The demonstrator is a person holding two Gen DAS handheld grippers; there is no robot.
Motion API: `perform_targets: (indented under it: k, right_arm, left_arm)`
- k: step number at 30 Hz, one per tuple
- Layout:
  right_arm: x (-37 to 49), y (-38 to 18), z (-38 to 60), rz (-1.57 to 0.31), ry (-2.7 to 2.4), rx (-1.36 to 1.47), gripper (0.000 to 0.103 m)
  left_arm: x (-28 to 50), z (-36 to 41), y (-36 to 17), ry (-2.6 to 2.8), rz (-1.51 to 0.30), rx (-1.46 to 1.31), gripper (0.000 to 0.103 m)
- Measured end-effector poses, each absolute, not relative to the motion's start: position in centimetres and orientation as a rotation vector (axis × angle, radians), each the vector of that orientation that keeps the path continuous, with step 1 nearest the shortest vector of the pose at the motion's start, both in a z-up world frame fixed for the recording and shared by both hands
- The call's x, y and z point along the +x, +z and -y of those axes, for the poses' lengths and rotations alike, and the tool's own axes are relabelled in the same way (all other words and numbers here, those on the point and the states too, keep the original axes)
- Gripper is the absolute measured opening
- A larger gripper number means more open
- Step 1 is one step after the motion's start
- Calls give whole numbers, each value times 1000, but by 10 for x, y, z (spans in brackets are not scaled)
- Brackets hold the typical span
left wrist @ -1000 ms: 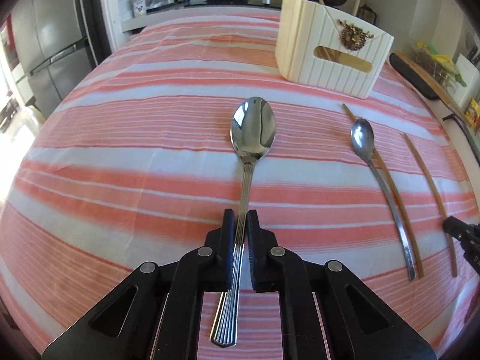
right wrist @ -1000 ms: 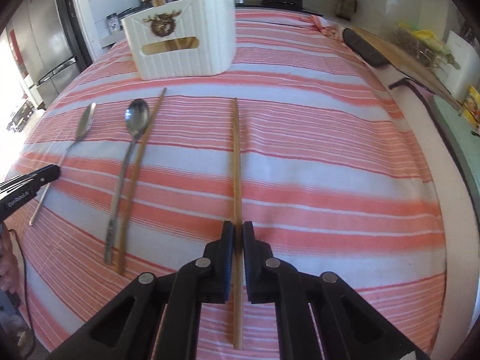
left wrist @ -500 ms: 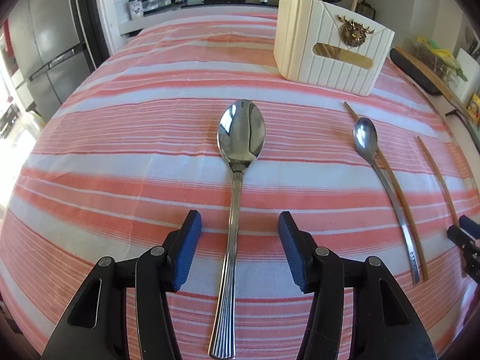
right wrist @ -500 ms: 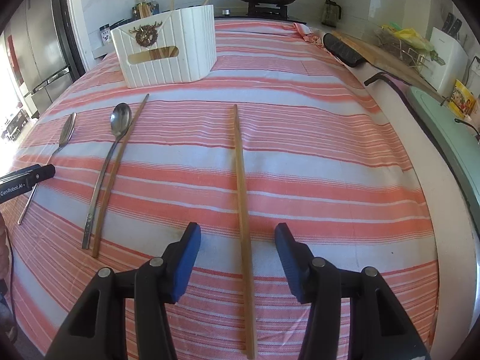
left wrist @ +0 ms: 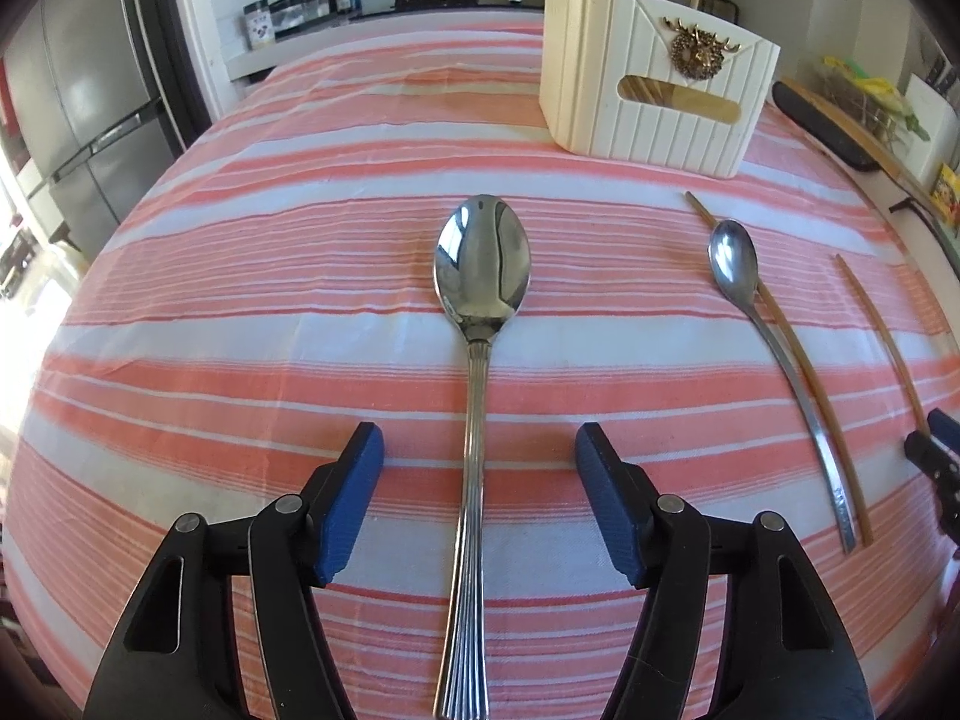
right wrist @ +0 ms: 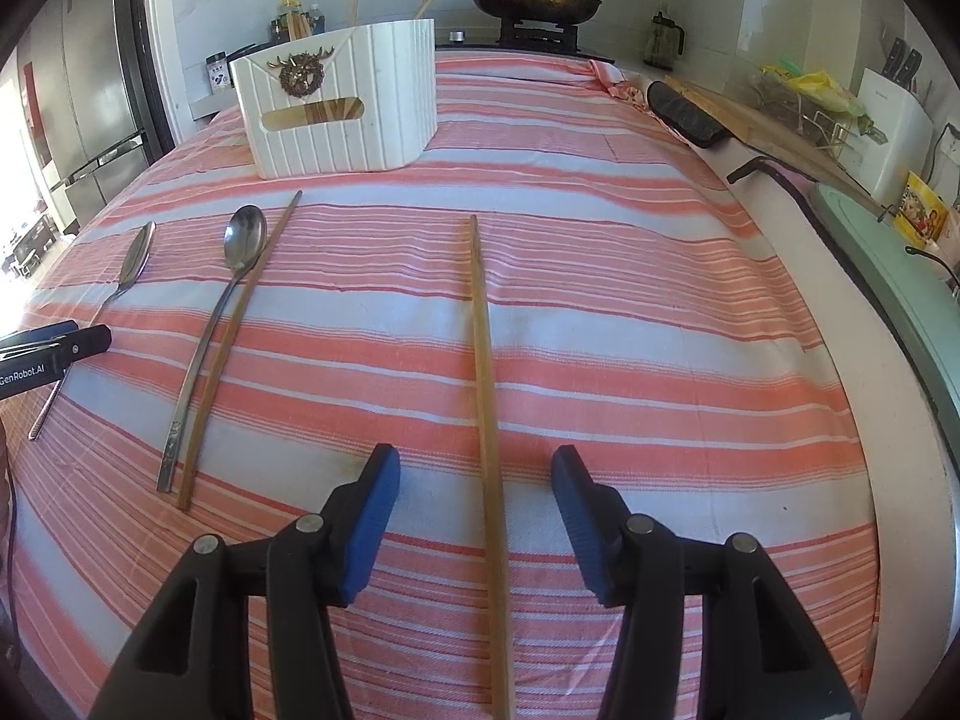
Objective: Organize utensils
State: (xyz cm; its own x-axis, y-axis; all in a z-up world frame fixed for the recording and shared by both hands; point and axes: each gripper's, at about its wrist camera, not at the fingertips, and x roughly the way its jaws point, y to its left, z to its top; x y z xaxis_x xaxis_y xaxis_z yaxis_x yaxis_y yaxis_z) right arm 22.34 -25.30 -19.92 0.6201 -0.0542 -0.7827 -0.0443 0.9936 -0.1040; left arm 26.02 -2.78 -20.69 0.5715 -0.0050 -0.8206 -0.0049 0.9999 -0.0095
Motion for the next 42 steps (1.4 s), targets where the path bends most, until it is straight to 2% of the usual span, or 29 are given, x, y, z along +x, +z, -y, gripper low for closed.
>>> perform_targets:
  k: [15,39,42]
  right_arm:
    - [222,-200,256,-893,-2,-112,54]
    - [223,-200,256,-895,-1,-113,55]
    - [225,-193,262,-970,19,-98,55]
  left_arm:
    - [260,20,-211,38,-945,-17,89]
    - [262,19,-209,17,-964,-25,91]
    - [263,8,-196,-88,-1010,-63,89]
